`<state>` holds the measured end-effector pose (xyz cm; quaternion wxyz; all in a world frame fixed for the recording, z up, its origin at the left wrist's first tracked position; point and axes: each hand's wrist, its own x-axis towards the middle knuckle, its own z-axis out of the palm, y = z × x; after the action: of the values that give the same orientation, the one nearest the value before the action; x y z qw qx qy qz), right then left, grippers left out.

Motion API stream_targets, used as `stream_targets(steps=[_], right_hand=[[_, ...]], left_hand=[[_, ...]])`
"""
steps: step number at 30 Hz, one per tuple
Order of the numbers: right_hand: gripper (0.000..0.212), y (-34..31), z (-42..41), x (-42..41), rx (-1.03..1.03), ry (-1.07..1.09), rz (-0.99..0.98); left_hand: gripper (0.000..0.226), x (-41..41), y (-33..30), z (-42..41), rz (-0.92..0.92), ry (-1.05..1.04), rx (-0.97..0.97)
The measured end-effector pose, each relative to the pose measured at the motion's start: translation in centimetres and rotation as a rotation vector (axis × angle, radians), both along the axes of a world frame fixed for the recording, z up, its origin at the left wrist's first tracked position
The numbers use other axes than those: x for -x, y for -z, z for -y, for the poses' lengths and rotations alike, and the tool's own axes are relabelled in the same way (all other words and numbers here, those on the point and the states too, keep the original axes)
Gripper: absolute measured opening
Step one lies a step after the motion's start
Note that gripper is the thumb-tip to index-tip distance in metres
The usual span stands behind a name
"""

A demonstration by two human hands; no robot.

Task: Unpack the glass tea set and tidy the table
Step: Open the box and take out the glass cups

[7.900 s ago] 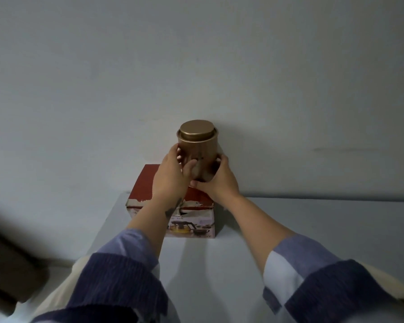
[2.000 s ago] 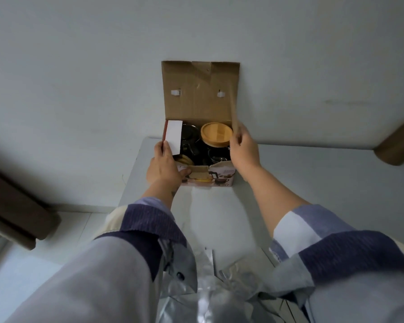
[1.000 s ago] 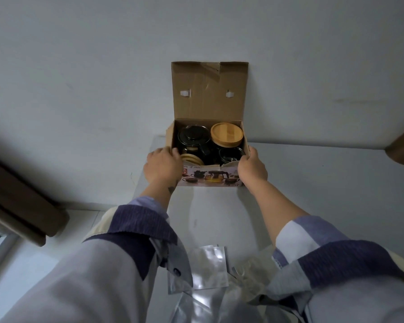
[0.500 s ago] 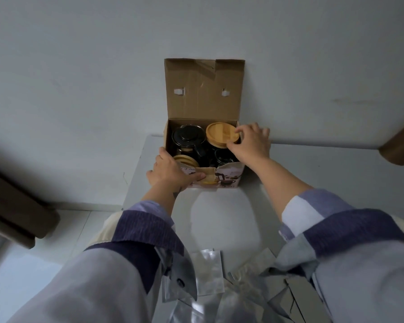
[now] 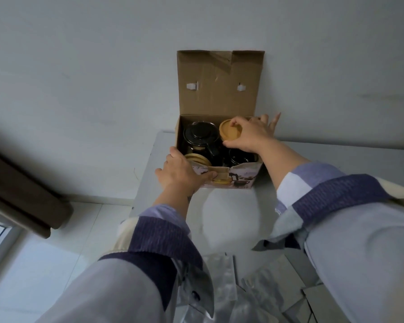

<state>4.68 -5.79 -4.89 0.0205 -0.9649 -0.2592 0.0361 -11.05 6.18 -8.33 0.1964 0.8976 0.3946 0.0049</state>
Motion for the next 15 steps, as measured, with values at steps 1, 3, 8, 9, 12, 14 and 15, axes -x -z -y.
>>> stream_targets(steps=[1,3,8,9,12,14,15], right_hand=[[0.066,-0.1,0.0,0.1,-0.012,0.0,0.023],[0.067,-0.7,0.1,0.3,-0.055,0.005,0.028],[0.067,-2.0,1.6,2.0,-0.488,0.088,-0.197],[0.067,-2.2,2.4,2.4,-0.536,0.1,-0.211],[0.068,-2.4,5.0,3.5,-0.555,0.157,-0.206],[0.069,-2.3,7.4,3.9,-0.541,0.196,-0.22],[0.069,-1.9,7.7,4.0,-0.534,0.222,-0.224]], left_hand=[[0.105,0.0,-0.1,-0.1,-0.007,0.005,-0.007],[0.106,-0.1,-0.3,-0.3,-0.019,0.008,-0.005],[0.114,0.1,-1.0,-0.3,-0.091,0.018,-0.042],[0.118,0.2,-1.4,-0.1,-0.133,0.033,-0.067],[0.119,0.2,-2.8,0.6,-0.197,0.053,-0.084],[0.104,-0.2,-3.7,2.0,-0.12,0.07,-0.147],[0.095,-0.2,-4.1,2.0,-0.06,0.089,-0.18]])
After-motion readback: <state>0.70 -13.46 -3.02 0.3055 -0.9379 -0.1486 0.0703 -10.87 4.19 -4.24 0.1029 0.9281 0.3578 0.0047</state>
